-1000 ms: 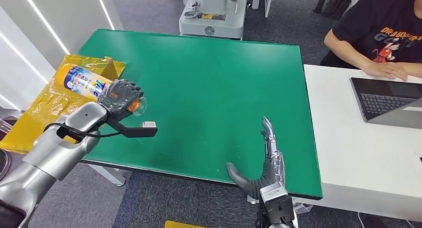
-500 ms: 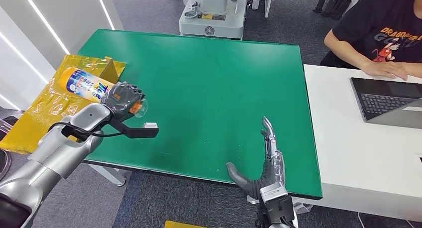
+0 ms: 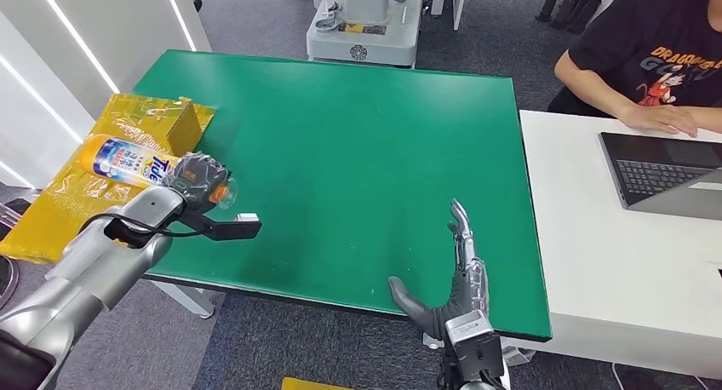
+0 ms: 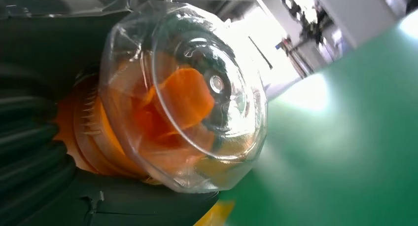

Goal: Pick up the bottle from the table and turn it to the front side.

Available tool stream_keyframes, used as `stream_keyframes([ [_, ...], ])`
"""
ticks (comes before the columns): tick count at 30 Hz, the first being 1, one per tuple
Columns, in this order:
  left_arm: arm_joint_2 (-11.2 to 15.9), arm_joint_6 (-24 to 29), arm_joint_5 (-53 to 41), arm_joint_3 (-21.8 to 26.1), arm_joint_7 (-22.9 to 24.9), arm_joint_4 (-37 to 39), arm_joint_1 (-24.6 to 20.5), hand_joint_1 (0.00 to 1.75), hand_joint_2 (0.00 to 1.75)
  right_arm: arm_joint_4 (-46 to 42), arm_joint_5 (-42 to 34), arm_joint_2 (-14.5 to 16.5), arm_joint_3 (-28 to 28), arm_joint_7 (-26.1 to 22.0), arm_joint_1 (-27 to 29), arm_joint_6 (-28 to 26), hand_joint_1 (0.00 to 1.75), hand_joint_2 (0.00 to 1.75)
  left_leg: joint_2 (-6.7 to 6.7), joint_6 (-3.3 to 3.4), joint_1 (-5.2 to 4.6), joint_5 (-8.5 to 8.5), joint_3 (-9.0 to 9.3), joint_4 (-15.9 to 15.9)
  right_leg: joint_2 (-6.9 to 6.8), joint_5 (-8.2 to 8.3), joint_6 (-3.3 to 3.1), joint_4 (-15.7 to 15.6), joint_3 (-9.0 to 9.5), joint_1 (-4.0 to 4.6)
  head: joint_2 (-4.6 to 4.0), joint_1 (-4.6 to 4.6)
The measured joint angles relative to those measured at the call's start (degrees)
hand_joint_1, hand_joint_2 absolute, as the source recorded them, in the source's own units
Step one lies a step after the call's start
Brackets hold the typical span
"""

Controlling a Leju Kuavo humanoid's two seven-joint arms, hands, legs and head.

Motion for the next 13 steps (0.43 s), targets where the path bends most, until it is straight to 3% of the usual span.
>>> stream_keyframes([
  [6, 4.4, -2.7, 3.9, 0.9, -8.2, 1.7, 3.2, 1.75, 1.75, 1.2, -0.3, 0.9, 0.0, 0.4, -0.7, 2.3, 0.0, 1.75, 0.14, -0.01, 0.01, 0.0, -0.02, 0.0, 0.15, -0.01, -0.01, 0.0, -0.14, 0.01, 0.0, 0.0],
  [13, 7.4, -2.9, 3.6, 2.0, -10.0, 2.2, 5.3, 1.75, 1.75, 1.4, 0.7, 1.5, 0.0, 0.9, -0.7, 4.0, 0.0, 1.75, 0.09, -0.01, 0.0, 0.0, -0.06, -0.1, 0.11, -0.02, -0.02, 0.0, -0.14, 0.0, 0.0, 0.0],
])
